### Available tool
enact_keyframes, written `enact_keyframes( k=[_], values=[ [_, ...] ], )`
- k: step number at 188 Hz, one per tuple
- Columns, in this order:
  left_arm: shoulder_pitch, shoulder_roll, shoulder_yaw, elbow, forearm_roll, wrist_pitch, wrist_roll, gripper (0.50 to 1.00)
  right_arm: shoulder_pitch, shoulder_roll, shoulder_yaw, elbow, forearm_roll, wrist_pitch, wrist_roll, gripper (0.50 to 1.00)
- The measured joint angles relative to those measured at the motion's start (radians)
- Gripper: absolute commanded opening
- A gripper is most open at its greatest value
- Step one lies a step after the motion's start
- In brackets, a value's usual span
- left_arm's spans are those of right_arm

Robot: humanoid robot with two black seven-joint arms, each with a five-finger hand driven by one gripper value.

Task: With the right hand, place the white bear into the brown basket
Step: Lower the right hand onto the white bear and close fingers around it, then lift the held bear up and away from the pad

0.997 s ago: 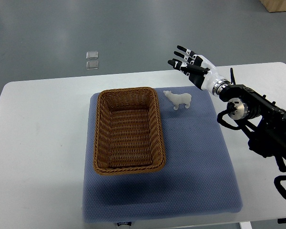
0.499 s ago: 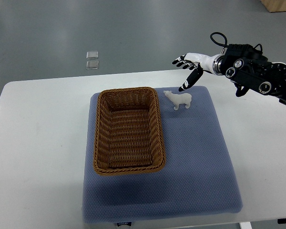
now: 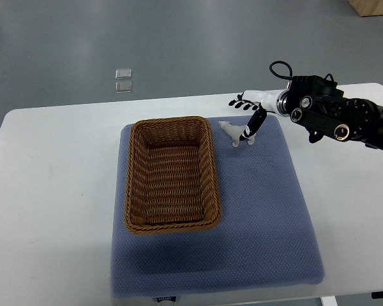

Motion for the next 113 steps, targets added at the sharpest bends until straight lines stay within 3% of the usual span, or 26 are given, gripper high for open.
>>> enact_keyframes(
  k=[49,76,99,113],
  values=[
    [0.000,0.000,0.000,-0.001,0.000,0.000,0.000,1.000,-0.037,0.034,-0.001,-0.007,-0.002,-0.046,0.000,0.813],
    [0.000,0.000,0.000,-0.001,0.000,0.000,0.000,1.000,-0.049,0.039,-0.002,-0.010,-0.003,-0.062,0.000,0.678],
    [0.000,0.000,0.000,-0.001,0.000,0.000,0.000,1.000,-0.061,0.040,-0.010,-0.012,-0.004,-0.073,0.000,0.613],
    [0.000,0.000,0.000,-0.001,0.000,0.000,0.000,1.000,-0.064,0.040,-0.018,-0.017,-0.006,-0.079,0.000,0.541]
  ],
)
